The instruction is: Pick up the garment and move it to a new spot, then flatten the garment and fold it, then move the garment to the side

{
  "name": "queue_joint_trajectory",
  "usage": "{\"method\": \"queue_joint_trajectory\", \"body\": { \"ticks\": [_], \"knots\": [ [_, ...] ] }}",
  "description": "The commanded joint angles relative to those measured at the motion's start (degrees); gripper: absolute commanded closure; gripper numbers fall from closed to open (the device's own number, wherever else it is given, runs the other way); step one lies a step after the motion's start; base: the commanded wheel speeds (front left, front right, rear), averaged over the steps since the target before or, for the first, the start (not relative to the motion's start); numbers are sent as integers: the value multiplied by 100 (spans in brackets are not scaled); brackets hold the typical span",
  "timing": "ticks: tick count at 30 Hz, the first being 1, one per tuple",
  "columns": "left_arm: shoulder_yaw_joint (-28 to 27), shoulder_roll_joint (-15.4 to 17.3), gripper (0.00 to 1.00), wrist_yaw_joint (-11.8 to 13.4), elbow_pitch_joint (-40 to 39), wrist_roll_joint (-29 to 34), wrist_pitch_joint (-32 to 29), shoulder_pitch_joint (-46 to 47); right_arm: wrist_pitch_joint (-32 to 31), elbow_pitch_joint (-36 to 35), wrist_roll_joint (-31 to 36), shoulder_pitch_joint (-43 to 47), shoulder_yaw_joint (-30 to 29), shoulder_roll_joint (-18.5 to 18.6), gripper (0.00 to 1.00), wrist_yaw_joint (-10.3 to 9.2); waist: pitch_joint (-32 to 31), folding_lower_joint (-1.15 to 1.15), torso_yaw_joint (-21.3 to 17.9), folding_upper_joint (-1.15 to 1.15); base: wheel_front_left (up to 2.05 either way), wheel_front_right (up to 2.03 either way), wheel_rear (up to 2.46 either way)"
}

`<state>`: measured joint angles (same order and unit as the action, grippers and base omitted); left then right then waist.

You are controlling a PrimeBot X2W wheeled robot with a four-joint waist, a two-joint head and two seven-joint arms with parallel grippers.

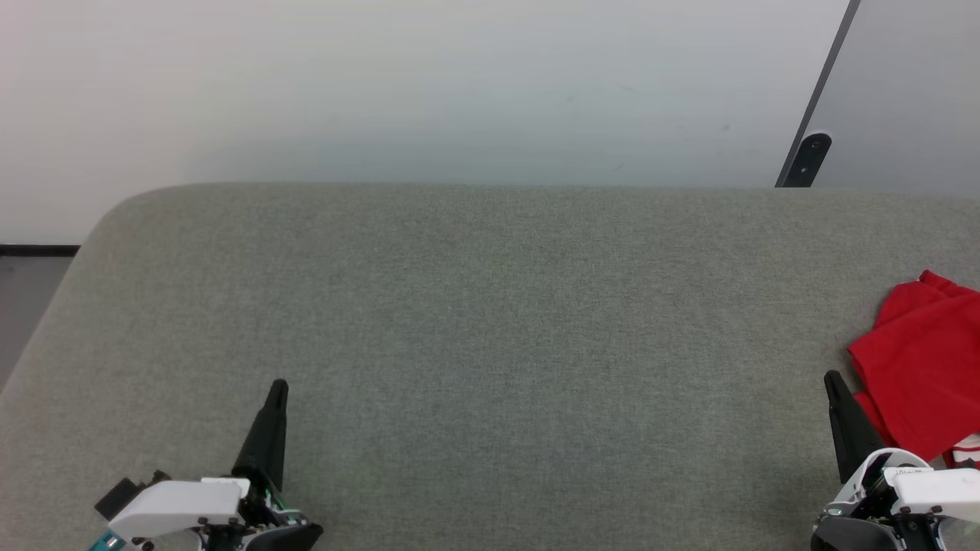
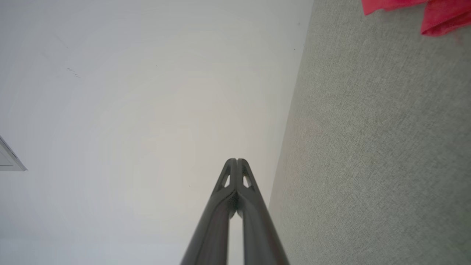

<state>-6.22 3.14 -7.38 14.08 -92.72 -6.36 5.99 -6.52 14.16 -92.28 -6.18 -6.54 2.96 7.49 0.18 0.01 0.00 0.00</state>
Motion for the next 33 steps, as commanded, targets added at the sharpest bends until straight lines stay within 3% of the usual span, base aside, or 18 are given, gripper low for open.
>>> {"method": "queue_joint_trajectory", "body": {
  "ticks": [1,33],
  "knots": [
    [-14,-11,100,-30,9,9,-3,56,16,1,-23,-25,-3,-20,100,0,0,-1,0,0,0,0,0],
    [-26,-19,100,-30,8,28,-12,58,14,1,-25,-24,-2,-19,100,0,0,-1,0,0,0,0,0]
  ]
}}
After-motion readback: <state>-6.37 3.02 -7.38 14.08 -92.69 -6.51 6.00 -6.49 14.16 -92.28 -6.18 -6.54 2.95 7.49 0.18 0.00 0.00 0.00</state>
